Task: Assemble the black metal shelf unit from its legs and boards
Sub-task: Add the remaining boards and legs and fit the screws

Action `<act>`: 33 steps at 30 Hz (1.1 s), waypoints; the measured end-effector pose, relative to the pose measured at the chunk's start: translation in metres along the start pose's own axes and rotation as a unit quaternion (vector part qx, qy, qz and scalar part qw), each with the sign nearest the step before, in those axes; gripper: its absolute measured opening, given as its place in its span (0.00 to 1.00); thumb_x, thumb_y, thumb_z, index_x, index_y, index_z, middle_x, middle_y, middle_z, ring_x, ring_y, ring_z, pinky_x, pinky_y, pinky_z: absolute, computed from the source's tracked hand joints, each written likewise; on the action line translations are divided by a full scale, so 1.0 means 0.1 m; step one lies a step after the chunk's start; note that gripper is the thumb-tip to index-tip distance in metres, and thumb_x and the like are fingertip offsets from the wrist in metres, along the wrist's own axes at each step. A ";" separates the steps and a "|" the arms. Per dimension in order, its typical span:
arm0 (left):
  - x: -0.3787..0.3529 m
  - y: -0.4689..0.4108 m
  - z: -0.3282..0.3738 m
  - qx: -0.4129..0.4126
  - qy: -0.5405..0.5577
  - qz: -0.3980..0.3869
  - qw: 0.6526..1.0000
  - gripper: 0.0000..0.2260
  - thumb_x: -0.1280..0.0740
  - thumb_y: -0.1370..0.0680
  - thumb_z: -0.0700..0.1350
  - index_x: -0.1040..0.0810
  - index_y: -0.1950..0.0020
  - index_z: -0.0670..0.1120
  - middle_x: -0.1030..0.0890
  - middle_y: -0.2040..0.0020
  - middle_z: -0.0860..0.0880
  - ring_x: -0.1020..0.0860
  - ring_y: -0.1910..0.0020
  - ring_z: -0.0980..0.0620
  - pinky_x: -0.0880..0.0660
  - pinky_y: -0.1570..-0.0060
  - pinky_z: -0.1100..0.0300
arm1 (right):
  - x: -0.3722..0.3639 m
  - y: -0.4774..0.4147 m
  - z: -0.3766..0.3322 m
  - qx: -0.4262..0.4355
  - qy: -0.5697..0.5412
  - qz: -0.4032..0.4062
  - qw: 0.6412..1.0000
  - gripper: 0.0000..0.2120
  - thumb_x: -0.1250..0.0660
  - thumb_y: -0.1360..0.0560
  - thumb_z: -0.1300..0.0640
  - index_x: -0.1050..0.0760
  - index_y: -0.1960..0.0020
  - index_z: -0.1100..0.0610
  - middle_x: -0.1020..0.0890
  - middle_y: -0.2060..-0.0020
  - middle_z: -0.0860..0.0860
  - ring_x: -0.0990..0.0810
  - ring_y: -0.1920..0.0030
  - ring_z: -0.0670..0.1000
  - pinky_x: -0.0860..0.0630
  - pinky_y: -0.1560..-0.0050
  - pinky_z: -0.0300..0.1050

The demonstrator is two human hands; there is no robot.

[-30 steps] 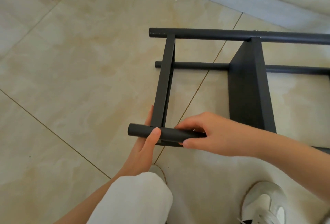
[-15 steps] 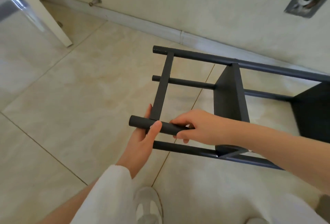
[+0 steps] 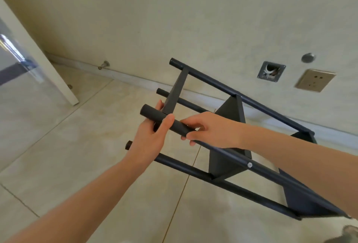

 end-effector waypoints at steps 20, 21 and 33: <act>-0.15 0.19 2.27 -0.174 -0.207 0.028 0.962 0.19 0.31 0.22 0.54 0.23 0.35 0.45 0.21 0.58 0.52 0.20 0.47 0.47 0.31 0.32 0.39 | 0.92 1.15 -0.71 -0.009 -0.130 0.248 0.960 0.12 0.36 0.20 0.60 0.25 0.37 0.54 0.16 0.45 0.51 0.16 0.48 0.48 0.22 0.44 0.37; -0.20 0.26 2.33 -0.185 -0.212 0.029 0.959 0.20 0.30 0.23 0.54 0.23 0.35 0.45 0.22 0.58 0.54 0.21 0.48 0.49 0.33 0.31 0.38 | 0.91 1.25 -0.70 -0.013 -0.138 0.257 0.956 0.12 0.35 0.20 0.60 0.25 0.38 0.54 0.16 0.45 0.50 0.16 0.48 0.48 0.22 0.44 0.37; -0.74 1.05 2.50 -0.245 -0.249 0.056 0.935 0.15 0.27 0.27 0.52 0.18 0.41 0.55 0.23 0.36 0.60 0.34 0.25 0.53 0.58 0.24 0.39 | 0.64 2.07 -0.45 -0.052 -0.243 0.318 0.915 0.15 0.29 0.24 0.59 0.23 0.38 0.51 0.15 0.48 0.45 0.16 0.48 0.44 0.18 0.46 0.43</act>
Point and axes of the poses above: each hand's wrist, its own y-axis away from the middle knuckle, its own x-axis out of the back of the hand, z = x × y, the point moved 5 cm from there along -y, towards the middle knuckle
